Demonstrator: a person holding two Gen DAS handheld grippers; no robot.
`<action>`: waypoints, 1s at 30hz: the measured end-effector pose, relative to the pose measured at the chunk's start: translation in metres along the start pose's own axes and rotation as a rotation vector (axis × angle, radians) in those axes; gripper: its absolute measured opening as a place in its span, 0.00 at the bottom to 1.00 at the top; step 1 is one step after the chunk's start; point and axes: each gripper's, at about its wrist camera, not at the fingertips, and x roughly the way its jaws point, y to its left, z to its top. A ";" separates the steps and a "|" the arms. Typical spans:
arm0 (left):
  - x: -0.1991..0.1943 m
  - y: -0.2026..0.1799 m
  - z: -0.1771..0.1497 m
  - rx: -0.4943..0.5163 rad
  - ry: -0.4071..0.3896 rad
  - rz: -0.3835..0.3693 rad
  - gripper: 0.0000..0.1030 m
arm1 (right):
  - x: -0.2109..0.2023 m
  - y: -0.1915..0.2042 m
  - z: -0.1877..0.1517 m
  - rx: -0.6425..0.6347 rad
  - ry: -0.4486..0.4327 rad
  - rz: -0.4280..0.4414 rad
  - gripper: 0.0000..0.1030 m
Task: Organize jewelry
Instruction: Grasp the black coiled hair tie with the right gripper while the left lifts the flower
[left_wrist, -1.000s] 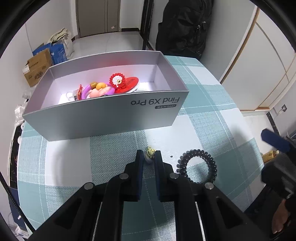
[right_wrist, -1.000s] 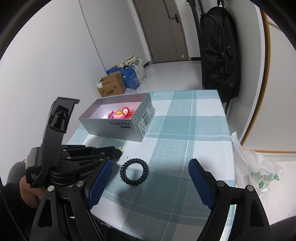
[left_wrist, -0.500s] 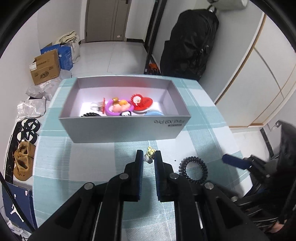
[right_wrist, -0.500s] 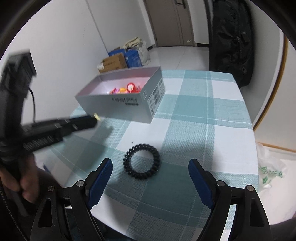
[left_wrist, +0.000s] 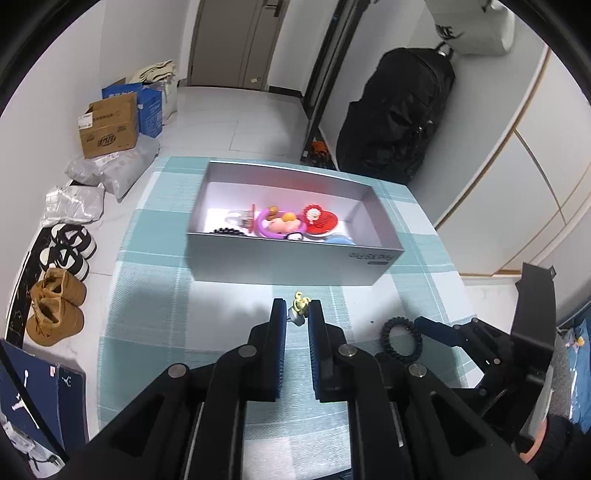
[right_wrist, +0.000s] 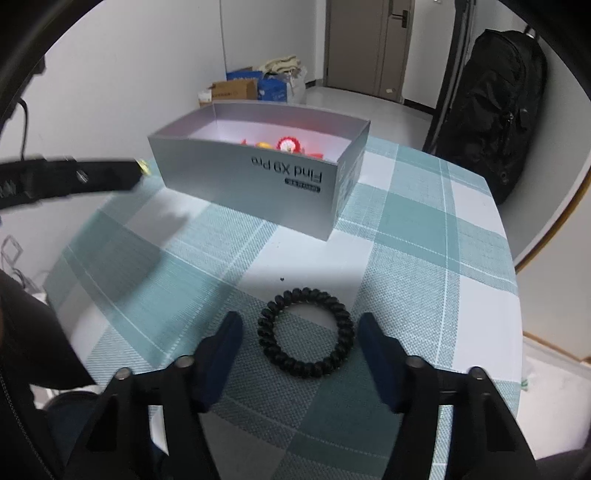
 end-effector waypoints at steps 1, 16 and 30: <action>-0.001 0.002 0.000 -0.007 -0.001 -0.001 0.07 | 0.000 0.001 0.000 -0.005 -0.004 -0.019 0.53; -0.011 0.007 0.015 -0.057 -0.072 -0.057 0.07 | -0.016 -0.024 0.009 0.165 -0.060 0.109 0.40; -0.007 0.018 0.035 -0.122 -0.134 -0.091 0.07 | -0.050 -0.047 0.041 0.291 -0.206 0.251 0.41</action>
